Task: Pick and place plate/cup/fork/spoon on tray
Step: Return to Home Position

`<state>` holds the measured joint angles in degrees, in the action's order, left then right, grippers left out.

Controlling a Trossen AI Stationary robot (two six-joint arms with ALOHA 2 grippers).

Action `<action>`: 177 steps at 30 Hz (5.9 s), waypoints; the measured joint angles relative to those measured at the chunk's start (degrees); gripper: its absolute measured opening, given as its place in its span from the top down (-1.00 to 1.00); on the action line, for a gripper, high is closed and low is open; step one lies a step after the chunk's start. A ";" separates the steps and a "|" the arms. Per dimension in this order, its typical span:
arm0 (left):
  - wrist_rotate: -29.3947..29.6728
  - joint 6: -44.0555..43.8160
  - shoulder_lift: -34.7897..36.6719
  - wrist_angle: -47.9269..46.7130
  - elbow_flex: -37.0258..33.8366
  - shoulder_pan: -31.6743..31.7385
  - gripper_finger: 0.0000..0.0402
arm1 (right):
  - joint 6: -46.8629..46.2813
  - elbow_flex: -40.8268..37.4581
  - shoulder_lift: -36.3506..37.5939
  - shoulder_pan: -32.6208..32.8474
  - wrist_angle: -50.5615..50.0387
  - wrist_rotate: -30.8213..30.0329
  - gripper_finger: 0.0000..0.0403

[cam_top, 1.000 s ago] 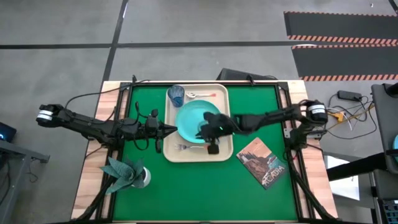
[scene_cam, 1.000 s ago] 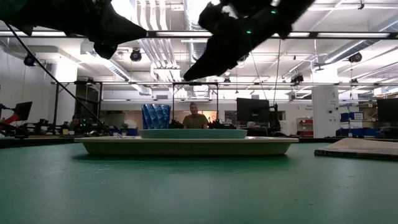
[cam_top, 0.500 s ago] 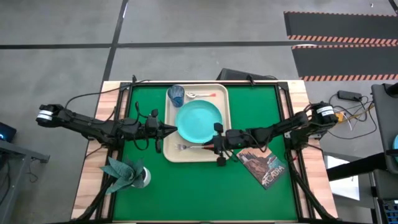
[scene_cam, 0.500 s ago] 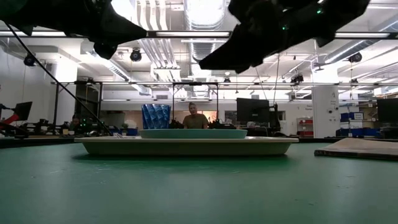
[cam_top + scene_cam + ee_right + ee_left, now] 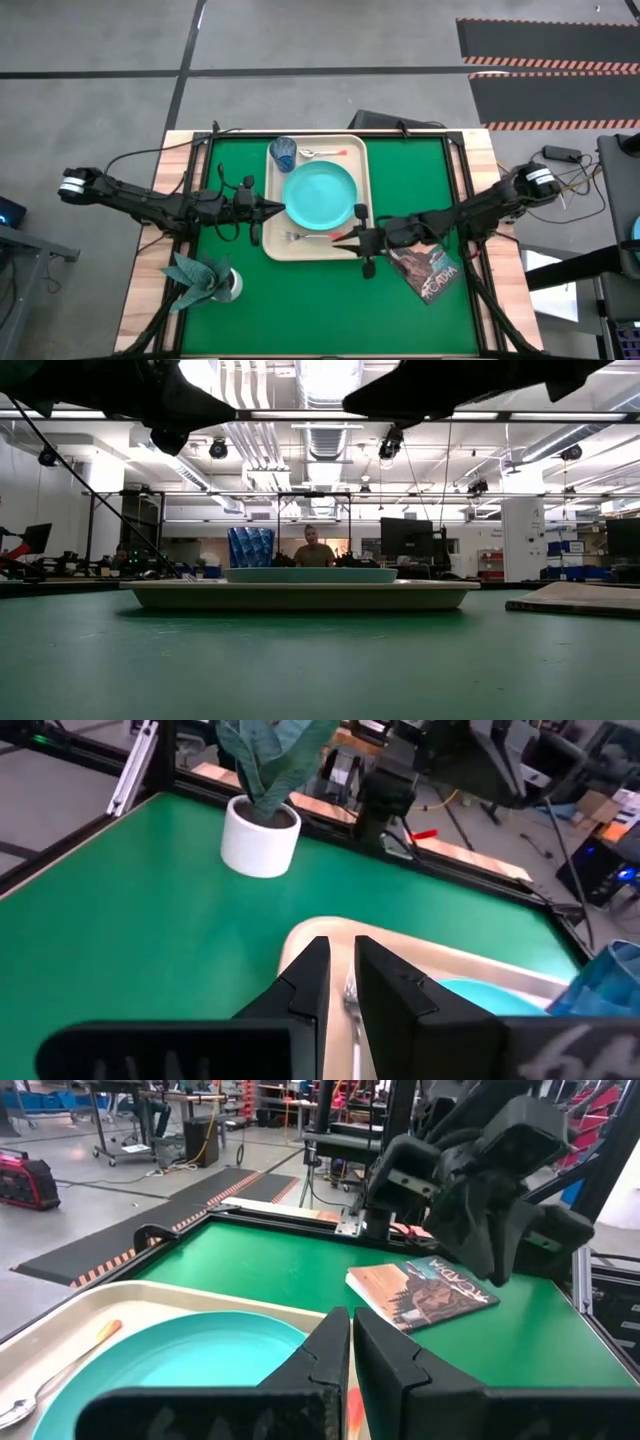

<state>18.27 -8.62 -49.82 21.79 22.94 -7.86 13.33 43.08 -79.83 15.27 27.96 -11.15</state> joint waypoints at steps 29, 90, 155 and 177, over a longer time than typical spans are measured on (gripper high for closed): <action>0.00 -0.02 -0.37 0.22 -0.09 -0.02 0.98 | 2.38 -28.82 11.25 -0.05 36.58 -9.34 0.79; -1.91 15.59 48.76 -18.82 -12.25 -0.04 0.98 | 6.41 -32.46 64.78 -5.11 -12.56 -10.93 0.79; -1.36 13.51 46.80 -11.97 -22.67 -0.04 0.98 | -9.71 -42.43 77.35 -5.56 -21.94 -11.39 0.79; -1.36 13.53 46.47 -11.92 -22.69 -0.03 0.98 | -9.73 -42.45 77.33 -5.56 -21.94 -11.39 0.79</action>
<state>16.91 4.91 -3.36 9.87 0.25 -7.89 3.60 0.62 -2.50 9.72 6.02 -22.54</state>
